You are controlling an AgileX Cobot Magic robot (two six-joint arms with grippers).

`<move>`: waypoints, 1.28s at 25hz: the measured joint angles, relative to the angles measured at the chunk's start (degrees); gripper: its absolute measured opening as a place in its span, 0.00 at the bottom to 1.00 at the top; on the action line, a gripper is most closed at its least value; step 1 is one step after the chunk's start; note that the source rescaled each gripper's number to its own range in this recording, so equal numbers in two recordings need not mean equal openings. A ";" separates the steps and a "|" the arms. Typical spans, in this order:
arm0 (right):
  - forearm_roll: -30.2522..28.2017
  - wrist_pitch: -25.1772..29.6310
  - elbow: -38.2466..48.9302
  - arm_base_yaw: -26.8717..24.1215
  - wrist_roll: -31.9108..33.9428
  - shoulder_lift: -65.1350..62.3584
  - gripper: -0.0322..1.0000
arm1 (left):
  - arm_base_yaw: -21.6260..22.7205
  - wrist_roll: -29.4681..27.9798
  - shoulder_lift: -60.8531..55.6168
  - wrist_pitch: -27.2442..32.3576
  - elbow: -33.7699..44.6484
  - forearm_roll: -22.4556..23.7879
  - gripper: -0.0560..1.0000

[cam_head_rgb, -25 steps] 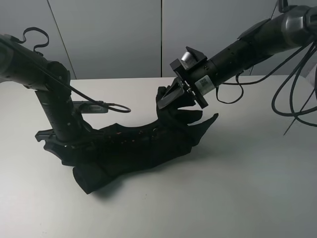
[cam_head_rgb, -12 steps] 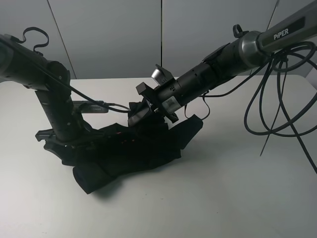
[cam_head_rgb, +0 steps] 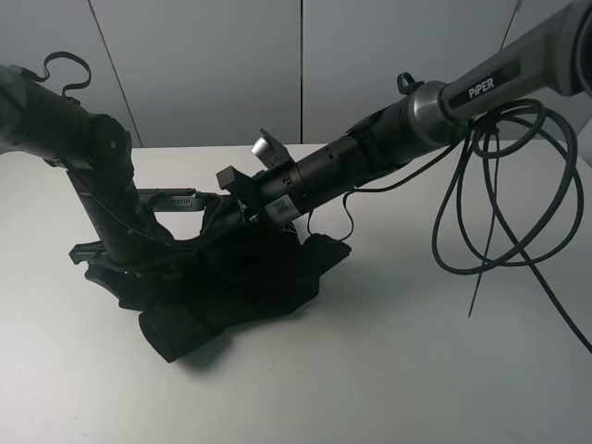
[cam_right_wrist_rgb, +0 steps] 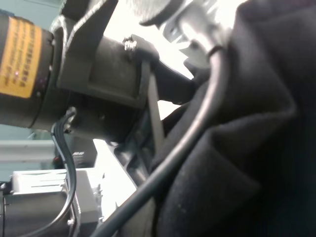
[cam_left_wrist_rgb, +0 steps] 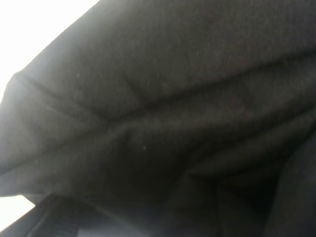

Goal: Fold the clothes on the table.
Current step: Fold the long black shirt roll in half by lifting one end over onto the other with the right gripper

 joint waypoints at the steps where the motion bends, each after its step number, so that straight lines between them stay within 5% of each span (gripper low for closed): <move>1: 1.08 0.11 0.00 0.41 -0.65 0.87 0.10 | 0.00 0.14 0.00 0.00 0.00 0.00 1.00; 18: 6.93 0.45 0.10 1.30 -6.45 2.65 0.10 | 2.15 1.70 -0.22 0.42 0.00 -0.34 1.00; 32: 9.50 -1.29 0.10 2.40 -6.59 3.21 0.10 | 5.18 9.55 -4.50 0.81 -0.96 -4.62 1.00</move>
